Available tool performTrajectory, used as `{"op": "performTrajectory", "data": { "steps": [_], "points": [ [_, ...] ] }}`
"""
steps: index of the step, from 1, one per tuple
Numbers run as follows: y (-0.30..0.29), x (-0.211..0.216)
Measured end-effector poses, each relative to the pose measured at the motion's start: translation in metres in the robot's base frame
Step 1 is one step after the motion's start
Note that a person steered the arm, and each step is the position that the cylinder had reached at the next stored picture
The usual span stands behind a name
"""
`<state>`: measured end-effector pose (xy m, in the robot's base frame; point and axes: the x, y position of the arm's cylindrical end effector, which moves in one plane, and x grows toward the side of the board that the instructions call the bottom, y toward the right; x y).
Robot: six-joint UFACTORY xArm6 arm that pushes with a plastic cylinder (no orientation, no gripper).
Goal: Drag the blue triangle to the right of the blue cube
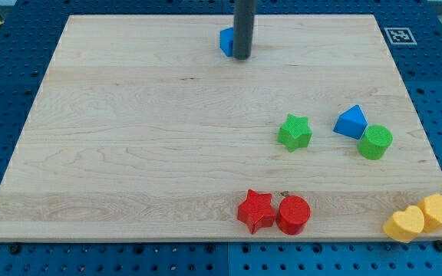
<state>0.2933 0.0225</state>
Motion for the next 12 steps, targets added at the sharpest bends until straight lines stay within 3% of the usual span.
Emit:
{"op": "performTrajectory", "data": {
  "steps": [1, 2, 3, 4, 5, 6, 9, 11, 12],
  "points": [
    [0.013, 0.01],
    [0.061, 0.034],
    [0.071, 0.024],
    [0.145, 0.03],
    [0.24, 0.081],
    [0.271, 0.132],
    [0.16, 0.172],
    [0.145, 0.196],
    [0.108, 0.171]
  ]
}}
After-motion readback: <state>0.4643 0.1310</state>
